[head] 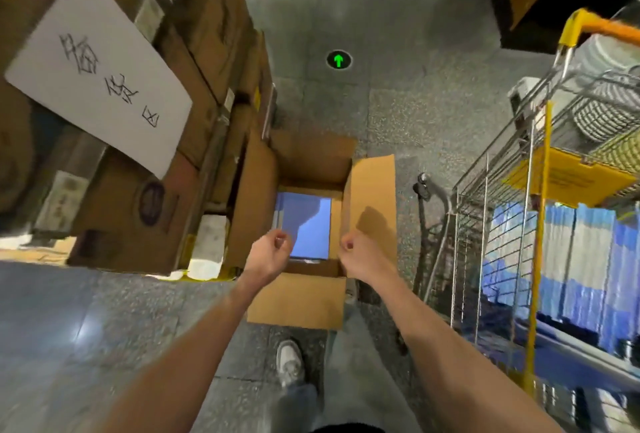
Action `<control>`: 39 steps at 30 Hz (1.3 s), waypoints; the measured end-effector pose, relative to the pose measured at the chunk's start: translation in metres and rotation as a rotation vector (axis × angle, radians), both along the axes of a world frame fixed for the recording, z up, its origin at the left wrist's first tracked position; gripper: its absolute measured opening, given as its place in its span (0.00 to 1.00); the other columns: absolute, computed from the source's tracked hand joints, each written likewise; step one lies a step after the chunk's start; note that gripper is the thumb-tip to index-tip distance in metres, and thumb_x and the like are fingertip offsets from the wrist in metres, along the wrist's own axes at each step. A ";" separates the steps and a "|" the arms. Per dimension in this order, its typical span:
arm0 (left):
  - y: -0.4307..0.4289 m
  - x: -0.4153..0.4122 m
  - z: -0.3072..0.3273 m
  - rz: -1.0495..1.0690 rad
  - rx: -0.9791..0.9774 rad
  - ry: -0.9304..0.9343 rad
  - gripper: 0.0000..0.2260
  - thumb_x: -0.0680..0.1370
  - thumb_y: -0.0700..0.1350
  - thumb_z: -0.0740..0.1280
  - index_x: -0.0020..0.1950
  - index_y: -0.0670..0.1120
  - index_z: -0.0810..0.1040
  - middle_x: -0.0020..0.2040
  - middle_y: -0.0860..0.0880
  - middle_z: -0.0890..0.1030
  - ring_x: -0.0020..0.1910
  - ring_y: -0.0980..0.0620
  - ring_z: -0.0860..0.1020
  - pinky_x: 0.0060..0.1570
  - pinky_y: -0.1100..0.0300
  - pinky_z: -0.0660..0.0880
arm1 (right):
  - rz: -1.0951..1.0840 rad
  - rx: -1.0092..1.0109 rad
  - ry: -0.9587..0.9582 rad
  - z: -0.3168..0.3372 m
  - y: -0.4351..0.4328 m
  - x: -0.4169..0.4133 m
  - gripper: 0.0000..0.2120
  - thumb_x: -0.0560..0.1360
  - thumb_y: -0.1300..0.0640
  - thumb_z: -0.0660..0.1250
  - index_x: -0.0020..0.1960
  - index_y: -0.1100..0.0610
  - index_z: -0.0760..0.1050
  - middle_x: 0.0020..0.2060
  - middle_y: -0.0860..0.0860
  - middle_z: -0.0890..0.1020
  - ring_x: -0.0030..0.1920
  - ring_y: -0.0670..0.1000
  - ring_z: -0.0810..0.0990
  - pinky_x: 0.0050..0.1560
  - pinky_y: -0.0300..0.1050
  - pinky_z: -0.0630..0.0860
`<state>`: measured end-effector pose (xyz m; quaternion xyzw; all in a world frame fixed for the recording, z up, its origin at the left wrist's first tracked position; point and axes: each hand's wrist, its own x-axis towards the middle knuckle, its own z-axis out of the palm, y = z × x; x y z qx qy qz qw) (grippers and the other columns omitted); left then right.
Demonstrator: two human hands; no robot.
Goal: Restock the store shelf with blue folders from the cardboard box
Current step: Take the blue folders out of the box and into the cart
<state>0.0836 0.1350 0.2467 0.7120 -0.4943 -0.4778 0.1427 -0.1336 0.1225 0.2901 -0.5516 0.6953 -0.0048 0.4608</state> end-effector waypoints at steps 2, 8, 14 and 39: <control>-0.010 0.005 -0.023 0.039 0.024 -0.002 0.21 0.76 0.59 0.62 0.60 0.45 0.79 0.51 0.46 0.85 0.49 0.46 0.84 0.51 0.45 0.82 | 0.010 0.005 0.000 -0.010 -0.014 0.002 0.10 0.81 0.56 0.62 0.41 0.52 0.70 0.41 0.48 0.72 0.47 0.51 0.73 0.44 0.39 0.66; -0.067 -0.017 -0.047 0.032 0.169 -0.060 0.13 0.84 0.52 0.61 0.64 0.47 0.76 0.52 0.48 0.83 0.49 0.47 0.82 0.50 0.55 0.77 | 0.113 0.116 -0.041 -0.073 -0.078 -0.001 0.13 0.81 0.57 0.61 0.62 0.61 0.76 0.58 0.57 0.80 0.59 0.58 0.78 0.58 0.48 0.74; -0.107 -0.020 -0.119 0.065 0.208 -0.089 0.13 0.85 0.49 0.62 0.67 0.45 0.75 0.53 0.45 0.83 0.54 0.42 0.81 0.48 0.60 0.70 | 0.056 0.211 -0.057 -0.161 -0.124 0.004 0.14 0.79 0.56 0.64 0.64 0.58 0.76 0.58 0.56 0.81 0.59 0.57 0.79 0.54 0.43 0.71; -0.173 0.020 -0.631 -0.035 0.434 -0.248 0.41 0.82 0.59 0.62 0.83 0.46 0.39 0.83 0.45 0.43 0.82 0.43 0.47 0.78 0.45 0.56 | -0.225 0.166 -0.018 -0.636 -0.144 0.054 0.22 0.83 0.46 0.58 0.72 0.56 0.70 0.69 0.56 0.76 0.68 0.56 0.75 0.64 0.43 0.69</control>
